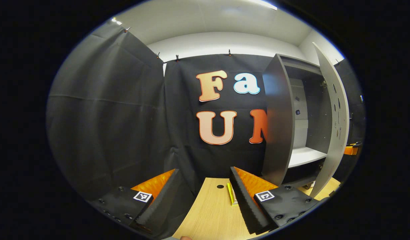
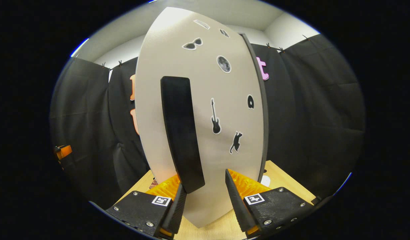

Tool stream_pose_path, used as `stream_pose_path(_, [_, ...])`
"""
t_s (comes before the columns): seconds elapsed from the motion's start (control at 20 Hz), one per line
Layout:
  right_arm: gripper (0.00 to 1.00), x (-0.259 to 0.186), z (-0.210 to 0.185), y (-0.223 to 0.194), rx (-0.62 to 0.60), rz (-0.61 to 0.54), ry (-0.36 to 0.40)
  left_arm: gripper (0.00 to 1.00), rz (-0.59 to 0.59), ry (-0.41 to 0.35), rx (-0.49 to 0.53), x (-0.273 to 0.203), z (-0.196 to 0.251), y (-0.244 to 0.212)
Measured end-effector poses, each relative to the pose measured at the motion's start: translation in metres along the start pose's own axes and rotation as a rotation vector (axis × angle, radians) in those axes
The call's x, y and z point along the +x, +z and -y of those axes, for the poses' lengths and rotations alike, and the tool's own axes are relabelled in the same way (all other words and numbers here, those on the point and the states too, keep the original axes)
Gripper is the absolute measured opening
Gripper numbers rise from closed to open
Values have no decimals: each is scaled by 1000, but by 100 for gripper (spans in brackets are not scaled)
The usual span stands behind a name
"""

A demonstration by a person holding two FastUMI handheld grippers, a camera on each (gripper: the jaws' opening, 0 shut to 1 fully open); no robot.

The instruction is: Open the cabinet door with the right hand, grasp the bottle in the cabinet with the left hand and place it on the coaster, then close the cabinet door with the right hand.

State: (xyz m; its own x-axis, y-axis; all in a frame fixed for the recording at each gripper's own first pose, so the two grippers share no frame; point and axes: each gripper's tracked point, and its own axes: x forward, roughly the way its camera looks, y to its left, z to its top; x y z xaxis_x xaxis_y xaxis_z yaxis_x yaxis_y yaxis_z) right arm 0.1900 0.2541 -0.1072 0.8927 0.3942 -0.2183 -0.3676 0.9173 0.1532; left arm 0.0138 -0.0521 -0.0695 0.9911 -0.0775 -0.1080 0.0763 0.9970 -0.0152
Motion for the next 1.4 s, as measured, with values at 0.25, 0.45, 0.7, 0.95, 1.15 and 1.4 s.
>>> stream_pose_path(0.25, [69, 10, -5, 0, -28, 0, -76, 94, -13, 28, -13, 3, -25, -9])
stream_pose_path(0.45, [74, 10, -6, -2, 0, -7, -123, 97, -26, 50, -19, 6, -43, -18])
stream_pose_path(0.7, [82, 13, -23, -3, 59, -2, -59, 97, -40, 75, -23, 14, -57, -26])
stream_pose_path(0.95, [85, 21, -32, -1, 46, -5, -17, 99, -44, 75, -22, 25, -58, -29])
stream_pose_path(1.15, [85, 36, -35, 0, -6, 16, -18, 96, -48, 73, -29, 32, -57, -29])
stream_pose_path(1.4, [85, 59, -40, -1, -14, 22, -16, 94, -42, 73, -29, 37, -56, -25])
